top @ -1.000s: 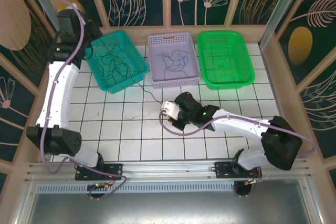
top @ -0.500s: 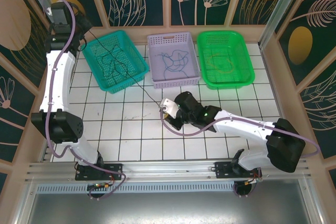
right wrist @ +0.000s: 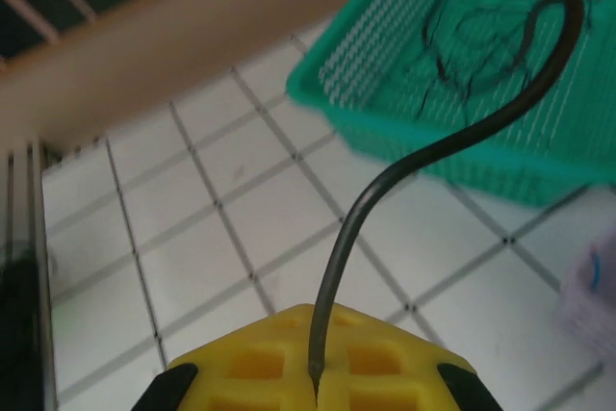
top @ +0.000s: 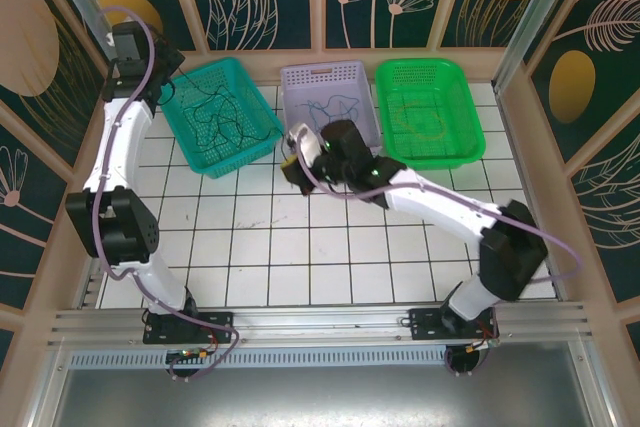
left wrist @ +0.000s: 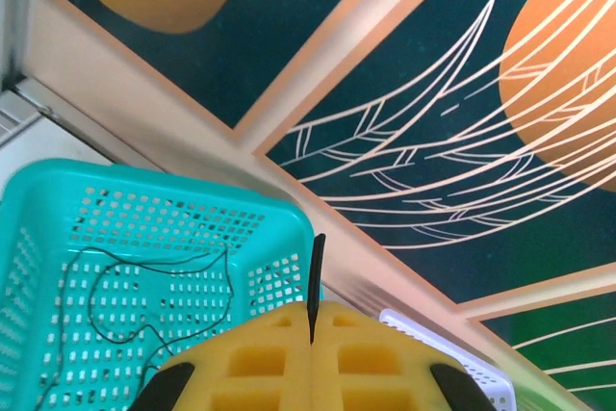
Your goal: Untangle the cables
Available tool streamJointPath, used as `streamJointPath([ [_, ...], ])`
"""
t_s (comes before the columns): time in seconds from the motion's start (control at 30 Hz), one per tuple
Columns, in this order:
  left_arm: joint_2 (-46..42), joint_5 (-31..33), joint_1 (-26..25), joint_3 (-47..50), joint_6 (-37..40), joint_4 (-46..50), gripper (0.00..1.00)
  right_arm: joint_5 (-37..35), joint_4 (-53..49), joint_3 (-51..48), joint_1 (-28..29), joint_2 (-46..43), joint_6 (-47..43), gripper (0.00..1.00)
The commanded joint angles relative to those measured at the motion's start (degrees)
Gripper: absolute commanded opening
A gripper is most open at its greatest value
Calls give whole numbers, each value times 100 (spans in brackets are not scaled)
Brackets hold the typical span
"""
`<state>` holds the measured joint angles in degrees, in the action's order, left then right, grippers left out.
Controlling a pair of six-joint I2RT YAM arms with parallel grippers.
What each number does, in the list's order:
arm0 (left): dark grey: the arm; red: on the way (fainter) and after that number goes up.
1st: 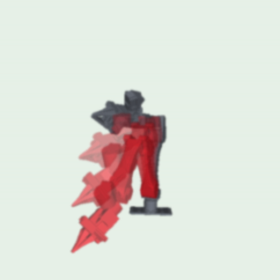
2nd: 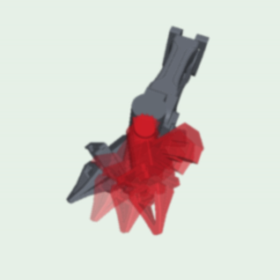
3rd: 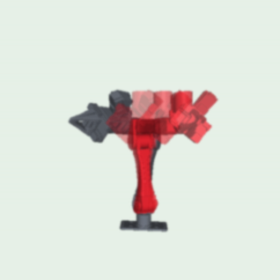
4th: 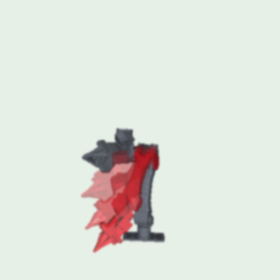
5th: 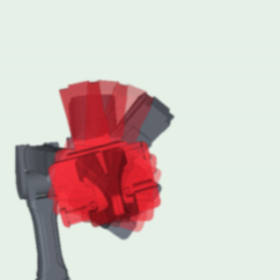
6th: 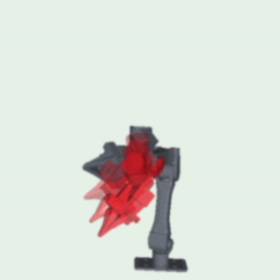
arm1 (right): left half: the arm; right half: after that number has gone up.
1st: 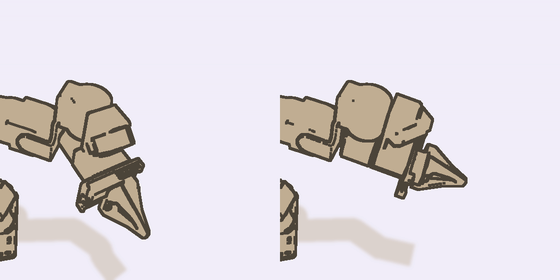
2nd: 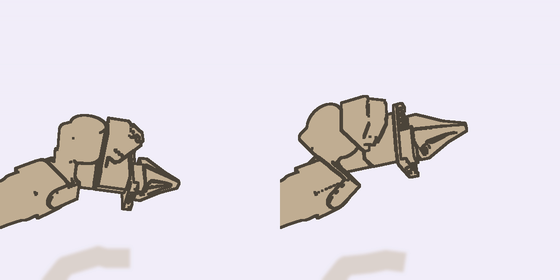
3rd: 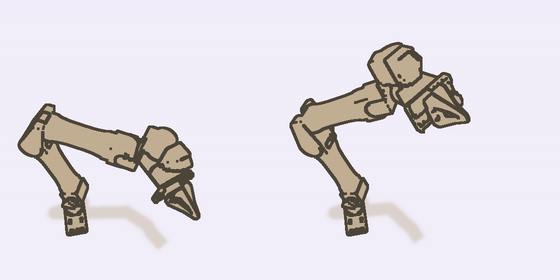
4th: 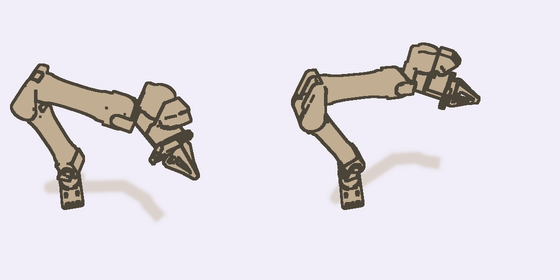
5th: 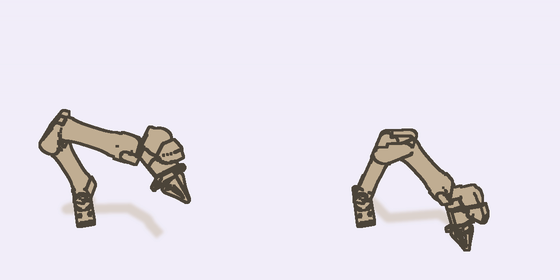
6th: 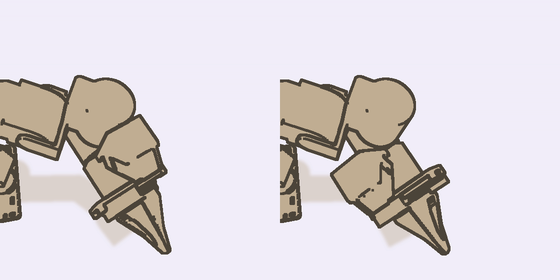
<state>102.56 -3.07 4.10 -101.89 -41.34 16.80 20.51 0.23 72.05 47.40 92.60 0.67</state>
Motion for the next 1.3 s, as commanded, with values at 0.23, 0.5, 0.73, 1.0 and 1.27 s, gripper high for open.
streamJointPath([
  [0.23, 933, 72, 30, -669, 19, -490, 0, 434, 493, 3115, -417, 2909, 1724, 0],
  [0.5, 1546, 887, 30, -943, 486, -276, 0, 392, -474, 5609, -453, 4936, 2211, 11],
  [0.73, 1797, 1012, 30, -756, 693, -20, 0, -259, -164, 4307, -306, 3714, 2084, 53],
  [1.0, 2065, 352, 21, -596, 734, 196, 0, -687, -51, 3341, -358, 2366, 2245, 61],
  [1.27, 2086, 255, -32, -1089, 975, 1140, 83, -907, 71, 2775, -465, 1754, 2262, 61],
])
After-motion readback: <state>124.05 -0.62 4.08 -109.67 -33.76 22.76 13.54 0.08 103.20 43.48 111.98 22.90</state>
